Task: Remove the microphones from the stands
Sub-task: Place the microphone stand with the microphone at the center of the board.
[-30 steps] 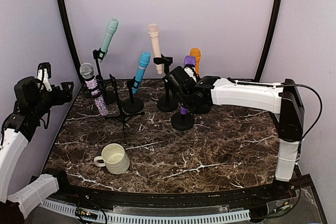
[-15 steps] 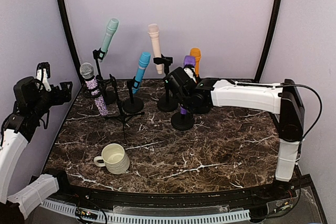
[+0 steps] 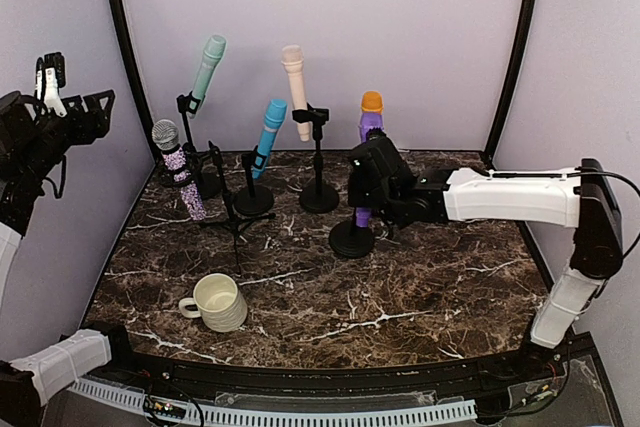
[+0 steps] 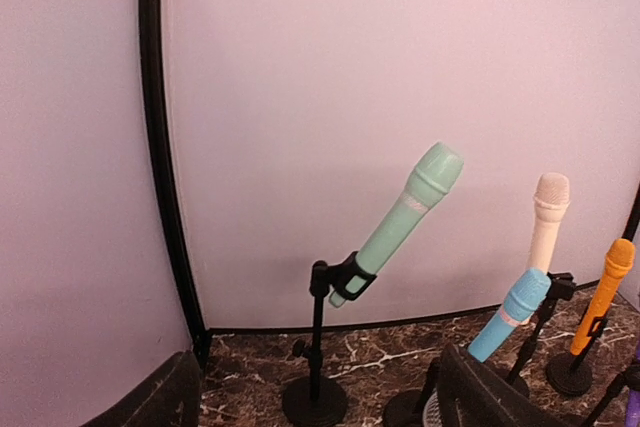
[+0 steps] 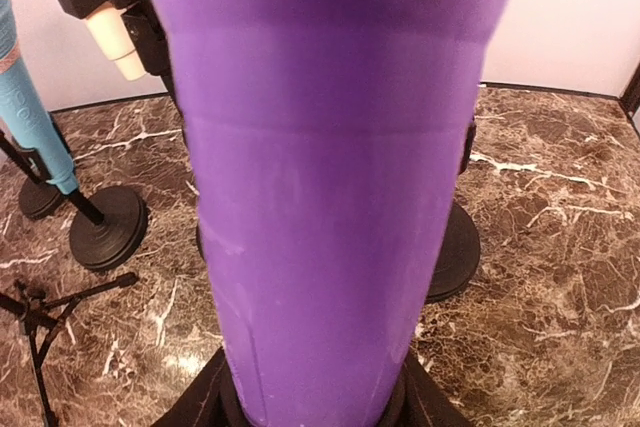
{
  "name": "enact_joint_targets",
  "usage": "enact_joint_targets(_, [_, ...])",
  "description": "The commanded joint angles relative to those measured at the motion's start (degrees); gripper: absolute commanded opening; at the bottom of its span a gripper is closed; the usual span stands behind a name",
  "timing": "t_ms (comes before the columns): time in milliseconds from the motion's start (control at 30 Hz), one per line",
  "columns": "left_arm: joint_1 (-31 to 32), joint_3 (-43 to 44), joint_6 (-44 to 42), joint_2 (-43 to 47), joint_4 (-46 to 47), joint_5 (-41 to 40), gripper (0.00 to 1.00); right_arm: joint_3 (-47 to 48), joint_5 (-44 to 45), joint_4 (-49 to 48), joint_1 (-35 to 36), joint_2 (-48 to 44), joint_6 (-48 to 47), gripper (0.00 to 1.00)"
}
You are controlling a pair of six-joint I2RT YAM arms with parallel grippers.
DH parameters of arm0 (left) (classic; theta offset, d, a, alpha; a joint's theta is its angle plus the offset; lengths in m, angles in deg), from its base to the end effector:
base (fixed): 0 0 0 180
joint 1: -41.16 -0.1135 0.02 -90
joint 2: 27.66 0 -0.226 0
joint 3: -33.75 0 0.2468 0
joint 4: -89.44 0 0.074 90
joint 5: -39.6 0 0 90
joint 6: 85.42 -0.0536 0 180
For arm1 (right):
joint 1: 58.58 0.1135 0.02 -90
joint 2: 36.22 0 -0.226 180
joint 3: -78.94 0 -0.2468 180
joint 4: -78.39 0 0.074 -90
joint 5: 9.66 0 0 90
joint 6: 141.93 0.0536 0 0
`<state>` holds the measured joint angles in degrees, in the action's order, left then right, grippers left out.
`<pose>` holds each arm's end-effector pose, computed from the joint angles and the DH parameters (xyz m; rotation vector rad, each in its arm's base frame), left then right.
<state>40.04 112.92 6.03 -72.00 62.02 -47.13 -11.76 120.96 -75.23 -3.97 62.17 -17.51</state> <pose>0.1874 0.0006 0.4289 0.0145 1.4418 -0.0459 0.2544 0.2978 0.2315 0.0250 2.0322 0.1945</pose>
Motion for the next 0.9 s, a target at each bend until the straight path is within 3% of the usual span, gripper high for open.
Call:
enact_joint_targets(0, [3.6, 6.0, -0.5, -4.5, -0.4, 7.5, 0.83, -6.3, -8.6, -17.1, -3.2, -8.7, -5.6, 0.28])
enact_joint_targets(333, [26.6, 19.1, -6.3, -20.1, -2.3, 9.1, 0.83, -17.2, -20.9, -25.9, -6.2, -19.9, -15.8, 0.28])
enact_joint_targets(600, [29.5, 20.2, 1.4, -29.5, 6.9, 34.5, 0.85, -24.2, -35.0, -33.9, -6.3, -24.5, -20.1, 0.28])
enact_joint_targets(867, [34.6, 14.2, -0.9, -32.4, 10.8, 45.9, 0.85, -21.0, -45.5, -27.6, -6.0, -23.6, -25.6, 0.28])
